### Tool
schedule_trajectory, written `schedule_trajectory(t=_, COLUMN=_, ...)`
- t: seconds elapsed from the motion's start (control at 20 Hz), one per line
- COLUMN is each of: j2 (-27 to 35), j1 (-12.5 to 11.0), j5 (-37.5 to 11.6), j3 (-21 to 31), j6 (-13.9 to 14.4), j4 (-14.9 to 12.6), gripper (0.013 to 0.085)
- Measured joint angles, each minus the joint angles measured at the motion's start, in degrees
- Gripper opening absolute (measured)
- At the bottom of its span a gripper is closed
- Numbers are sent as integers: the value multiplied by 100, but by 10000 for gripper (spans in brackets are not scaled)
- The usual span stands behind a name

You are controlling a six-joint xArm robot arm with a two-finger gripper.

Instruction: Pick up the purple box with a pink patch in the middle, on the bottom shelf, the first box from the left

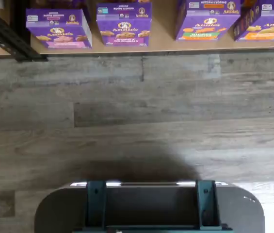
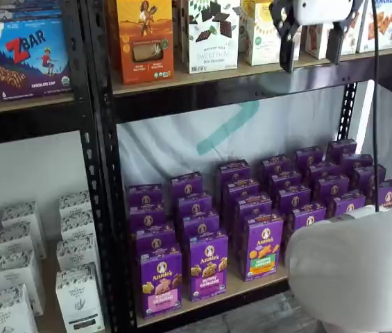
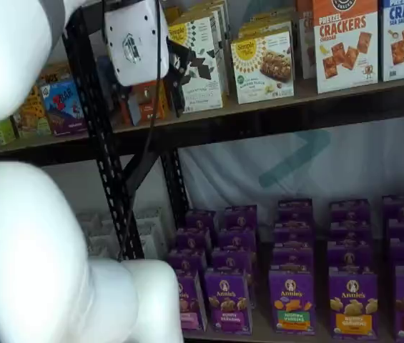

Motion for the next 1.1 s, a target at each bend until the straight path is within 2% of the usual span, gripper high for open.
schedule_trajectory(t=0.2, j2=-110, j1=118, j5=-459, j3=451, j6=108, j4=-93, gripper=850)
schedule_trajectory(t=0.5, j2=-136, j1=228, j5=-1039, j3=1159, j6=255, j4=-11, gripper=850)
schedule_trajectory(t=0.8, j2=-208, j1=323, j5=-1988, j3=2132, j6=376, j4=85, gripper=850)
schedule_trajectory(t=1.1, j2=7, j1=533, j5=-2934, j3=2921, j6=606, j4=-1, gripper=850)
